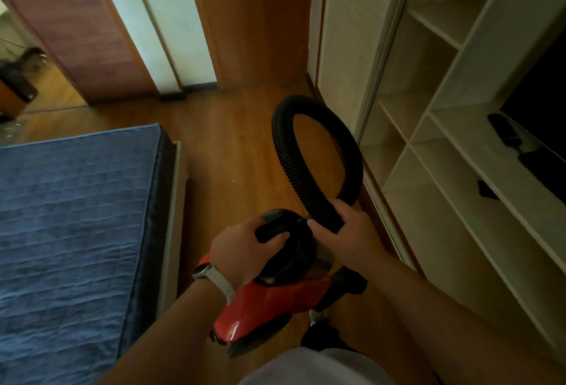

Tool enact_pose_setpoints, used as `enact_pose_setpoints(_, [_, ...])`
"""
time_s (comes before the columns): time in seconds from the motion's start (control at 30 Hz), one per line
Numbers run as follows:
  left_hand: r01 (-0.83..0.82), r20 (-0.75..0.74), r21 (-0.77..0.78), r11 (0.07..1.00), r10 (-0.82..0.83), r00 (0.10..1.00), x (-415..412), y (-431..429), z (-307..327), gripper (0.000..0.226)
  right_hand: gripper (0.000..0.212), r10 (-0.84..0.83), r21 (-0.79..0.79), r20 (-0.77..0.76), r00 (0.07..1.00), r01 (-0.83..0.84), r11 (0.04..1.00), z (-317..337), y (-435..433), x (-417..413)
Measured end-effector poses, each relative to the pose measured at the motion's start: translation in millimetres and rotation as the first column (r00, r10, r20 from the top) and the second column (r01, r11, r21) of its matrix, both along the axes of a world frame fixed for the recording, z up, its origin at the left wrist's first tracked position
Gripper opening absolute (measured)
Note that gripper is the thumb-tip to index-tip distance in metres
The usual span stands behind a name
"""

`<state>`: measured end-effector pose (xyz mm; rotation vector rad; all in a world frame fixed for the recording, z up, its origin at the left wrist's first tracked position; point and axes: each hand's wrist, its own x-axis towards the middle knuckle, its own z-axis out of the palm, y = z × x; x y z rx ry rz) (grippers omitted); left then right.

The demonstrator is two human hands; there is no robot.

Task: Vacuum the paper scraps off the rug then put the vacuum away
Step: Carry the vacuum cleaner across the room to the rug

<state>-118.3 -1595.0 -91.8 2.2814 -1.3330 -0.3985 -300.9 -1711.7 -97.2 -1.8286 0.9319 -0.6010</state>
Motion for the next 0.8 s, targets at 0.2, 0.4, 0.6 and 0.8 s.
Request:
enact_pose_setpoints(0.2, [-0.041,-0.018,0.032,0.999,0.042,0.999,21,-97,3,0.077,0.014,0.080,0.001,0.023,0.996,-0.080,0.997,4,-109,39])
enact_pose_setpoints(0.4, [-0.153,-0.003,-0.027,0.988,0.153,0.988,48,-181,21,0.048,0.032,0.122,-0.066,0.049,0.991,-0.119,0.991,13,-204,74])
enact_pose_setpoints(0.6, [-0.187,-0.036,-0.061,0.980,0.185,0.982,77,-240,35,0.041,0.019,0.185,-0.121,0.074,0.980,-0.176,0.977,22,-262,105])
enact_pose_setpoints(0.8, [-0.173,-0.034,-0.055,0.983,0.171,0.985,116,-300,24,0.051,0.021,0.161,-0.129,0.069,0.985,-0.151,0.980,19,-320,146])
